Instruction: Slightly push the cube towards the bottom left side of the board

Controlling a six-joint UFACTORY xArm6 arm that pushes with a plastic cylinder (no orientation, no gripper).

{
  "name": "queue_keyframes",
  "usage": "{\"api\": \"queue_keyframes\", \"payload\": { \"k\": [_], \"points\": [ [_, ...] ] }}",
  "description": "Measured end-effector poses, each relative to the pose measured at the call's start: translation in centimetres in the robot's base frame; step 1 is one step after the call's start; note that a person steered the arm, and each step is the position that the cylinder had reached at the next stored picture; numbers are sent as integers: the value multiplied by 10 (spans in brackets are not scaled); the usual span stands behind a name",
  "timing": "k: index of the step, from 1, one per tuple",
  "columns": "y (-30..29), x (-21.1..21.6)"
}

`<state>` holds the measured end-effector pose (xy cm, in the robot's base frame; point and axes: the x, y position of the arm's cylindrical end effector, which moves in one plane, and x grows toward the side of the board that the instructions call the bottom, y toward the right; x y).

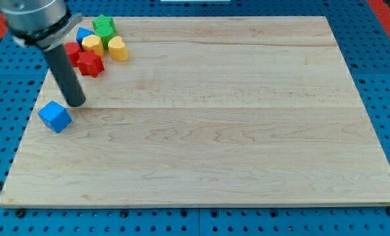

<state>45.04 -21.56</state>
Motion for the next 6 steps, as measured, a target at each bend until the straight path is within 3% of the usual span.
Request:
{"api": "queue_keyframes", "payload": {
  "k": [1, 2, 3, 5, 6],
  "points": [
    [-10, 48],
    [-15, 37],
    [-59, 4],
    [-89, 6],
    [-54, 58]
  ]
}}
